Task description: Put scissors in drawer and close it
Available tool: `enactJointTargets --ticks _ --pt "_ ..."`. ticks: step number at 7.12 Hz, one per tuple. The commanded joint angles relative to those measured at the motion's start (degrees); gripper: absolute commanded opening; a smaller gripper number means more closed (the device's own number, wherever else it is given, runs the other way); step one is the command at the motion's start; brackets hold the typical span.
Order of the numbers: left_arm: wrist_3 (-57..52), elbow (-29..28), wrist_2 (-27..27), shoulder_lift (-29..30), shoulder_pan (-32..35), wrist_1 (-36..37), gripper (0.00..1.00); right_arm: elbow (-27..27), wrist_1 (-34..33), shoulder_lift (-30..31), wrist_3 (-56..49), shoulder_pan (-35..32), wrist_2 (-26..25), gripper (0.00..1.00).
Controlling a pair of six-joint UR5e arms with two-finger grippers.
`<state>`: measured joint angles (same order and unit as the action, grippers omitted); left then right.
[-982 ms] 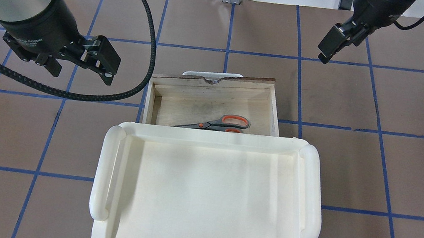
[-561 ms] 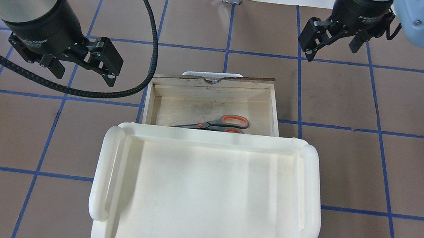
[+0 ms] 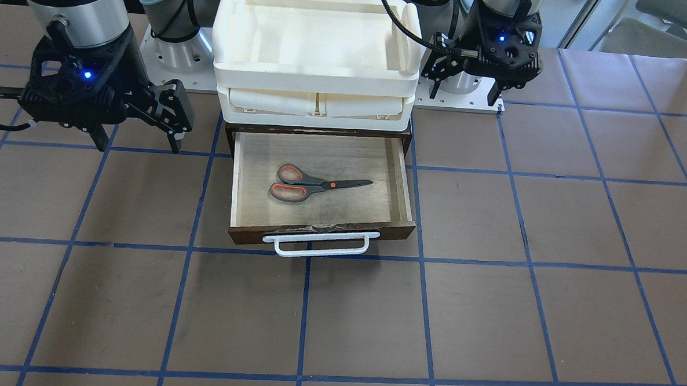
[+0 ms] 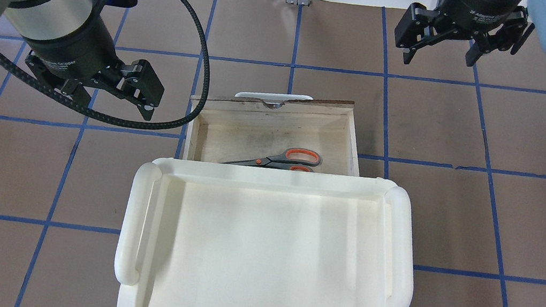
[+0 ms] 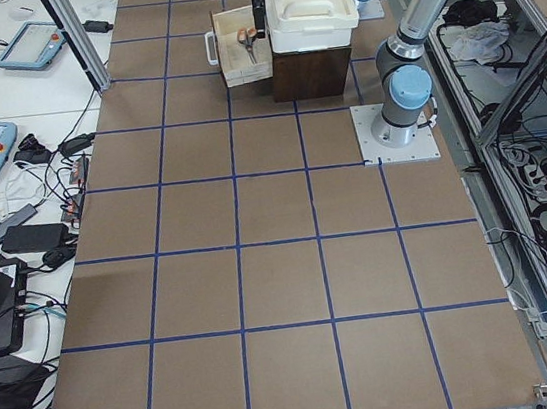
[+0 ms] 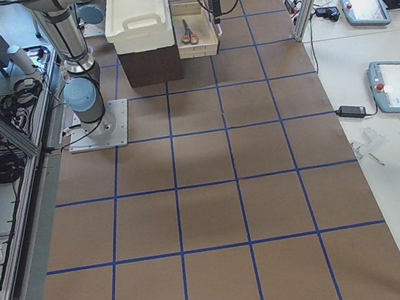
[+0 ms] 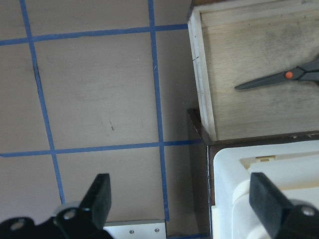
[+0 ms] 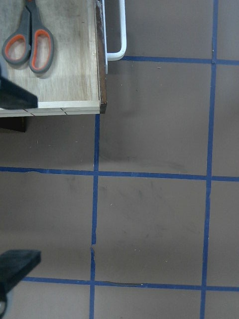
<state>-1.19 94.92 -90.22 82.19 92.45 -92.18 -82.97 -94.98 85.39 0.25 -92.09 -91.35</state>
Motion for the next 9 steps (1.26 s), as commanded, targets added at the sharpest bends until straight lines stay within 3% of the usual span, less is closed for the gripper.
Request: enactJointTargets --ticks 1,4,5,6,8,9 --pt "-0.8 -0.4 0.1 3.6 -0.2 10.7 1.0 -0.3 -0.7 0.0 0.7 1.4 -0.1 1.0" --pt "0.0 0.9 0.1 8.0 -0.6 11.8 1.0 -0.5 -0.7 0.2 0.2 1.6 -0.1 1.0" --pt "0.6 1.7 1.3 10.4 -0.5 15.3 1.0 -0.5 -0.8 0.3 0.2 1.6 0.0 1.0" --pt "4.1 3.2 5.7 12.3 -0.1 18.7 1.0 -0.5 -1.3 0.2 0.2 1.7 -0.1 1.0" --pt "3.9 3.3 5.7 14.7 -0.1 27.5 1.0 -0.5 -1.3 0.2 -0.2 1.7 -0.1 1.0" --pt "5.0 1.9 5.7 17.4 0.1 28.1 1.0 -0.5 -1.1 0.5 -0.3 1.7 -0.2 1.0"
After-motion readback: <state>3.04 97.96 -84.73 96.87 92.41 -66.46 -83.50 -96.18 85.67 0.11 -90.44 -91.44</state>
